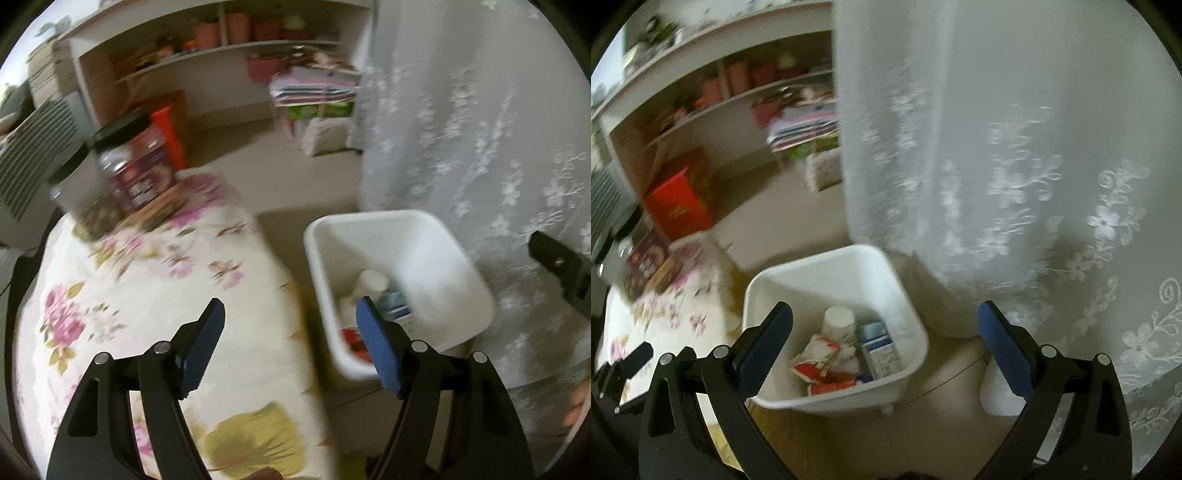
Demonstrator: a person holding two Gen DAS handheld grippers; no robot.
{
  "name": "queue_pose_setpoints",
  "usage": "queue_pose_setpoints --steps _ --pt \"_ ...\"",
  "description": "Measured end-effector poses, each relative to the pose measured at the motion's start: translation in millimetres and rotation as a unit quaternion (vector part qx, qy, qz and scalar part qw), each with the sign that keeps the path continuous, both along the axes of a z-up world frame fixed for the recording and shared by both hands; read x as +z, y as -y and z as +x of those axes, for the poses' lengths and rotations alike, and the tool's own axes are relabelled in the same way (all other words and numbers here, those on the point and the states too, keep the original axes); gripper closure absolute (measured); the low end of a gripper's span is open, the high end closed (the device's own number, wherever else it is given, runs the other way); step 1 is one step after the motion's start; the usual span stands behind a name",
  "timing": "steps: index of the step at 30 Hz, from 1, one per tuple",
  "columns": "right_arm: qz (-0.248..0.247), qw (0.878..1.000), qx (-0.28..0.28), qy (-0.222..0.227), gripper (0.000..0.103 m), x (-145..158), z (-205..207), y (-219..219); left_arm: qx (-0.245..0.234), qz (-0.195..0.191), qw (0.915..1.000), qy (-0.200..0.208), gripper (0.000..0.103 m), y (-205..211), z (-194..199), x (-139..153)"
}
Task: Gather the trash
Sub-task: 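Grasp the remaining orange peel on the table with the left tool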
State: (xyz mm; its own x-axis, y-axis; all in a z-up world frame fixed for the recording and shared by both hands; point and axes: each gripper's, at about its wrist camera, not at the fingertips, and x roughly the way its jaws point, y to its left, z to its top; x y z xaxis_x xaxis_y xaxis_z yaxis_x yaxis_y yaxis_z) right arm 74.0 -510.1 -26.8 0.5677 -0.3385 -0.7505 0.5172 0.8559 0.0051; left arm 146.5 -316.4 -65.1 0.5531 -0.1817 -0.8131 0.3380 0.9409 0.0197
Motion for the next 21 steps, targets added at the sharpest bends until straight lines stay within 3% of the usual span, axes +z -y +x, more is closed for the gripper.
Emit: queue_pose_setpoints --steps 7,13,18,21 --pt "0.011 0.998 0.064 -0.016 0.007 -4 16 -42 0.056 0.032 0.9978 -0.016 0.031 -60 5 -24" --pt "-0.009 0.993 0.111 -0.043 0.007 -13 32 -81 0.093 0.063 0.9925 -0.05 0.031 -102 14 -55" --pt "-0.021 0.988 0.14 -0.055 0.007 -18 41 -110 0.115 0.053 0.9875 -0.094 0.031 -122 24 -80" --pt "-0.027 0.985 0.157 -0.062 0.007 -21 48 -127 0.113 0.053 0.9851 -0.118 0.04 -126 27 -94"
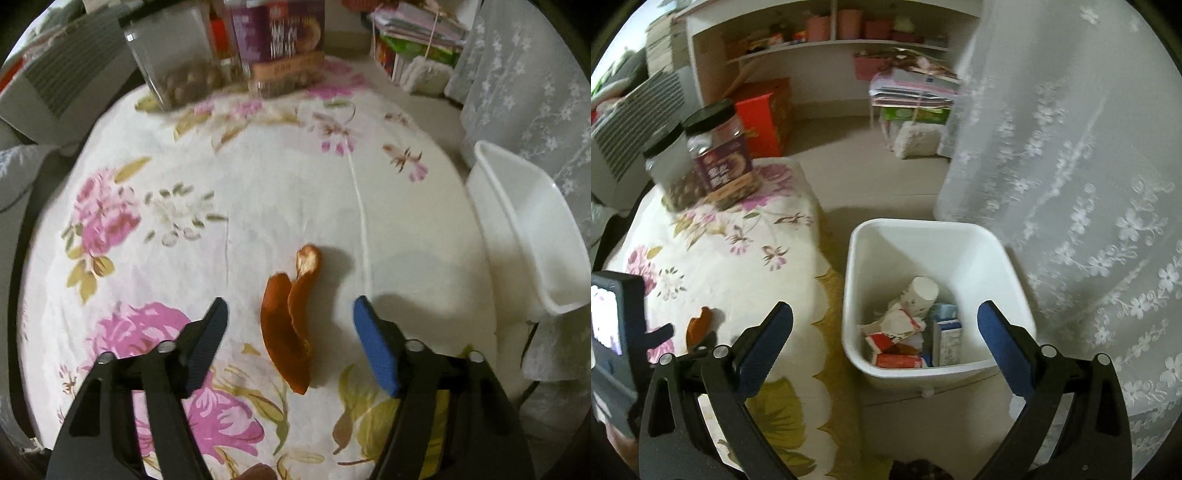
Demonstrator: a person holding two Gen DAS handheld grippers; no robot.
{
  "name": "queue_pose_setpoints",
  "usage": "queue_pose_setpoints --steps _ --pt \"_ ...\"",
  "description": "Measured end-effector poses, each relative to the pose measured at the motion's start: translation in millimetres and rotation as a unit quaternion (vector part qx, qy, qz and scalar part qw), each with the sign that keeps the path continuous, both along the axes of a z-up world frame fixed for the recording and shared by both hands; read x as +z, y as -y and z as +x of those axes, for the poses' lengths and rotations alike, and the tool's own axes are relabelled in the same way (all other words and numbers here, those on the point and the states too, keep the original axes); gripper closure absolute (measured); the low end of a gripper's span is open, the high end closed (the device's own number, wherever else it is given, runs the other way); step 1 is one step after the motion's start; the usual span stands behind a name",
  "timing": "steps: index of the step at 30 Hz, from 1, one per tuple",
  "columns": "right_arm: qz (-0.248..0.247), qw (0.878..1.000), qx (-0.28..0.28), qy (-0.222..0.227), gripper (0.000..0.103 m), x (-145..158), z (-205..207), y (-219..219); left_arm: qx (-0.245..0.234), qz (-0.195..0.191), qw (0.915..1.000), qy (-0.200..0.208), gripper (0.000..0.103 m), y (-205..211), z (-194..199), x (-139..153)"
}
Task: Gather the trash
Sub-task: 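Grasp the remaining orange peel on the table with the left tool, then carry the orange peel over the white bin and open the left tool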
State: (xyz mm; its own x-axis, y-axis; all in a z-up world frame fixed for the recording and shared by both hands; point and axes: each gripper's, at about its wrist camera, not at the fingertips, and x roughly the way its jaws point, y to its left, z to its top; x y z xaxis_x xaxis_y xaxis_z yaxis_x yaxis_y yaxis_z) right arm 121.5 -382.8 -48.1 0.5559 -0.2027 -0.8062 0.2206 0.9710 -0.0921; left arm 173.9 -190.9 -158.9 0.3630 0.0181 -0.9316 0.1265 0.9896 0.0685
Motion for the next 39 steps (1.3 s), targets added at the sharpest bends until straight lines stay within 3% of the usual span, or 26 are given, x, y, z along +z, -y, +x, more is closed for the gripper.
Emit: queue_pose_setpoints --steps 5,8,10,12,17,24,32,39 --pt "-0.012 1.0 0.021 -0.007 0.007 -3 9 -19 0.007 -0.018 0.9997 -0.011 0.046 -8 1 -8" --pt "-0.009 1.0 0.026 -0.009 0.007 -4 12 -25 -0.002 -0.017 0.9998 -0.007 0.06 -10 1 -6" --pt "-0.009 0.999 0.028 -0.012 0.007 -5 15 -28 -0.007 -0.02 0.9998 -0.006 0.076 -11 1 -6" --pt "-0.01 0.999 0.031 -0.012 0.007 -5 16 -31 -0.012 -0.024 0.9996 -0.003 0.081 -13 1 -5" --pt "-0.007 0.999 0.033 -0.006 0.007 -2 15 -30 -0.004 -0.028 0.9994 0.022 0.084 -16 1 9" --pt "-0.015 0.999 0.004 0.034 0.007 13 6 -8 -0.019 -0.049 0.992 0.115 0.084 7 -2 72" --pt "0.031 0.99 -0.108 0.089 0.007 36 -12 58 -0.074 -0.093 0.9755 0.185 0.084 69 -15 141" --pt "0.09 0.969 -0.193 0.128 0.007 43 -41 118 -0.125 -0.103 0.966 0.201 0.084 128 -26 157"
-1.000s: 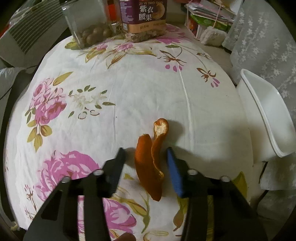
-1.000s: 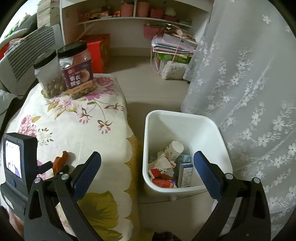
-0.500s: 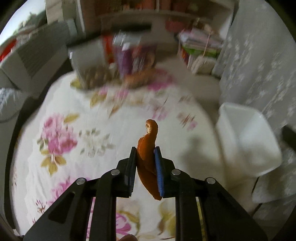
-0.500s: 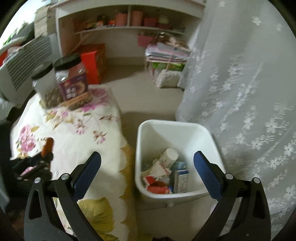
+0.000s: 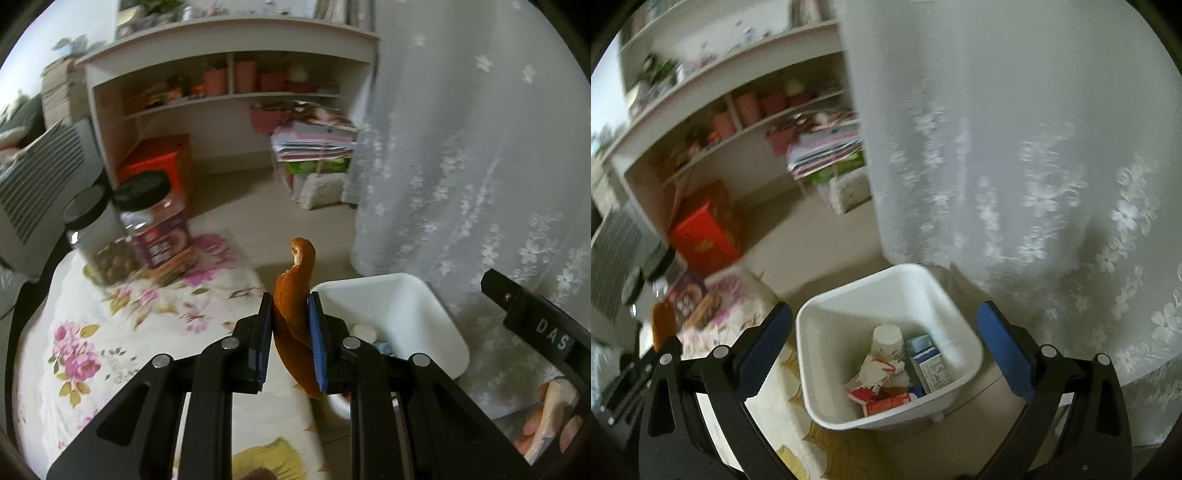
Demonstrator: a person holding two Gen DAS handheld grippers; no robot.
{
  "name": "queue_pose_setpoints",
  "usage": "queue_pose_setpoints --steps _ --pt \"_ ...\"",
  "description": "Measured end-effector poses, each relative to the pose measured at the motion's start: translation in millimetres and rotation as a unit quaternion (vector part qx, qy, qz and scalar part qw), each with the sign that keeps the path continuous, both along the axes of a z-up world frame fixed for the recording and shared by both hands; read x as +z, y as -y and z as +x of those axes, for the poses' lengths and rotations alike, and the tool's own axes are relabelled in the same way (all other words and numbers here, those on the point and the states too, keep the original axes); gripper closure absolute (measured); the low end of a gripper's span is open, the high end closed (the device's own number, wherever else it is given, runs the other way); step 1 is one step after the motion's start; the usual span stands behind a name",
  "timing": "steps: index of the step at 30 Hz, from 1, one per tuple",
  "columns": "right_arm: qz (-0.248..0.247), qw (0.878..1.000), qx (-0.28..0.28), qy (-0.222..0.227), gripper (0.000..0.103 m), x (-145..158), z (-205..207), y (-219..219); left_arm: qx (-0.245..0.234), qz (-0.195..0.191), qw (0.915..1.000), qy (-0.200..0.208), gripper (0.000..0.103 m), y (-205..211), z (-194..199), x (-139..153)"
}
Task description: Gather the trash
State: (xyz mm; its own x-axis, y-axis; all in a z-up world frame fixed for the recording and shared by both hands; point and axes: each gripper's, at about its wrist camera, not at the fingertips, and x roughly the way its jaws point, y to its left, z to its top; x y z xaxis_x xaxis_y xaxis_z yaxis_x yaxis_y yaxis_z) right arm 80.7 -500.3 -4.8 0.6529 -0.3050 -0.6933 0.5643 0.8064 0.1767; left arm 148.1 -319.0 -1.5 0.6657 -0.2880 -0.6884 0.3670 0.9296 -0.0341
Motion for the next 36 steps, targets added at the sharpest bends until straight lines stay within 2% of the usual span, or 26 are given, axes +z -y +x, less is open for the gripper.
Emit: queue_pose_setpoints --steps 11,12,15,18,23,25,30,36 --pt "-0.011 0.996 -0.084 0.031 0.007 7 -43 61 -0.066 0.009 0.9978 -0.004 0.081 93 -1 -1" --pt "-0.016 0.995 -0.093 0.036 0.007 8 -48 65 -0.07 0.012 0.9975 -0.002 0.079 98 -2 -1" --pt "-0.028 0.992 -0.115 0.047 0.007 13 -58 71 -0.075 0.012 0.9971 0.007 0.062 105 -4 4" --pt "-0.041 0.988 -0.132 0.064 0.007 20 -68 73 -0.076 0.012 0.9968 0.022 0.057 103 -11 10" --pt "-0.094 0.982 -0.138 0.083 0.007 33 -80 55 -0.064 0.012 0.9967 0.048 0.046 85 -25 18" --pt "-0.117 0.979 -0.137 0.091 0.007 40 -83 40 -0.048 0.007 0.9966 0.066 0.034 70 -33 24" --pt "-0.137 0.977 -0.109 0.119 0.007 49 -87 -3 -0.007 -0.003 0.9947 0.102 0.018 18 -51 38" --pt "-0.129 0.982 -0.056 0.127 0.007 47 -84 -69 0.046 0.007 0.9904 0.13 0.015 -58 -71 45"
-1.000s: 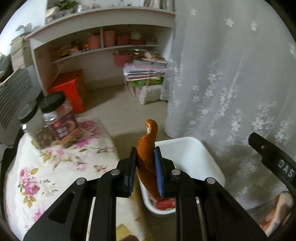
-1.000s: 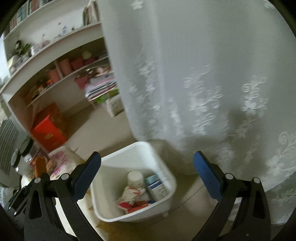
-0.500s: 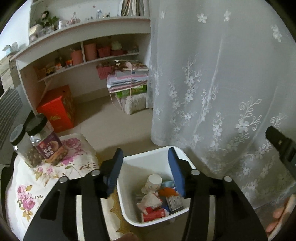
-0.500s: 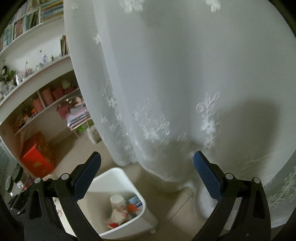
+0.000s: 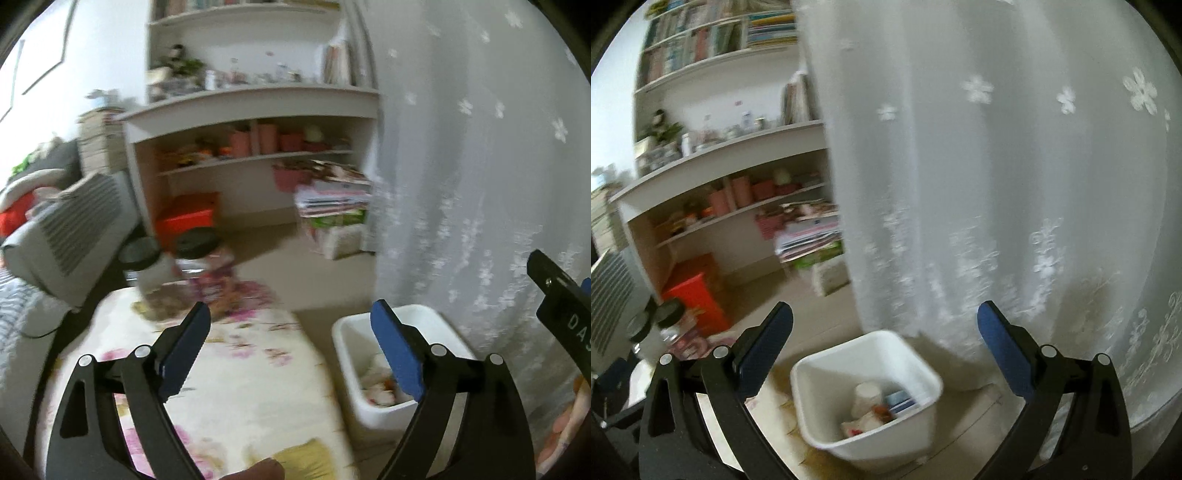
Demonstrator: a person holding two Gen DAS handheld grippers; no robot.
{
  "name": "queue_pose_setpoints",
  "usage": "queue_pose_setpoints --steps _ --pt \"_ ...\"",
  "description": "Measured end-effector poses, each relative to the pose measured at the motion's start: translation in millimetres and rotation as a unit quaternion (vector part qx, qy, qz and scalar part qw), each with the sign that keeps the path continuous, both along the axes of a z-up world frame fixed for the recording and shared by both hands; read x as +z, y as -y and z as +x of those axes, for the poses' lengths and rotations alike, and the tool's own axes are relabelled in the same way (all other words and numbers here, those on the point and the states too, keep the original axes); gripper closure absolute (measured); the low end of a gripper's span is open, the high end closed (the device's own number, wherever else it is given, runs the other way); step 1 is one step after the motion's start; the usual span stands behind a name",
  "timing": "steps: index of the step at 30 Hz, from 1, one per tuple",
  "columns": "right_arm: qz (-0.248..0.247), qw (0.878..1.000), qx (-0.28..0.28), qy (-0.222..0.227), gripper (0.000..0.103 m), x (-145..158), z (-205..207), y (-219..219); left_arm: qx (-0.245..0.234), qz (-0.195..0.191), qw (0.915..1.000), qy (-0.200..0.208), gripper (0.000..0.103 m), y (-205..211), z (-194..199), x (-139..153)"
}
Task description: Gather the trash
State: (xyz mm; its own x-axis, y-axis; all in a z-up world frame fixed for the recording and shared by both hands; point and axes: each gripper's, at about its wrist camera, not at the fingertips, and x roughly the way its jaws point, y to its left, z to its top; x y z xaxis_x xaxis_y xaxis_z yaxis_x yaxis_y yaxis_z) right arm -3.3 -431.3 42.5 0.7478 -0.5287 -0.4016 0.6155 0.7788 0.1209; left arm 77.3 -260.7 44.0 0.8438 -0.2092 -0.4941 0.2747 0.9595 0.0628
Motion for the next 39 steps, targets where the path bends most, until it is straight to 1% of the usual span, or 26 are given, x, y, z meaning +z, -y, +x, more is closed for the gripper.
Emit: queue_pose_setpoints --steps 2,4,6,9,12,18,22,25,34,39 --pt "-0.011 1.0 0.013 0.005 0.007 0 -2 -21 0.024 0.0 0.9996 0.013 0.013 -30 -8 3" --pt "-0.024 0.999 0.028 0.008 0.007 0 -3 -42 0.046 0.001 0.9986 0.025 0.007 -54 -14 4" --pt "-0.035 0.998 0.045 0.007 0.007 0 -5 -62 0.064 0.002 0.9974 0.032 0.007 -81 -21 5" --pt "-0.038 0.997 0.071 -0.002 0.007 -6 -8 -96 0.078 -0.003 0.9968 0.018 0.007 -119 -29 2" --pt "-0.037 0.994 0.101 -0.008 0.007 -12 -8 -127 0.087 -0.009 0.9962 0.0 0.007 -144 -32 -2" --pt "-0.045 0.99 0.136 -0.011 0.007 -22 -9 -167 0.117 -0.015 0.9929 -0.013 0.007 -190 -40 -24" --pt "-0.051 0.986 0.154 -0.023 0.007 -32 0 -184 0.13 -0.018 0.9907 -0.034 0.007 -206 -36 -44" --pt "-0.047 0.984 0.166 -0.037 0.007 -41 9 -193 0.135 -0.02 0.9895 -0.048 0.007 -213 -31 -51" --pt "-0.053 0.982 0.174 -0.043 0.007 -51 23 -201 0.144 -0.017 0.9887 -0.039 0.007 -216 -24 -49" --pt "-0.054 0.981 0.183 -0.045 0.007 -53 26 -205 0.15 -0.022 0.9872 -0.051 0.007 -219 -19 -52"
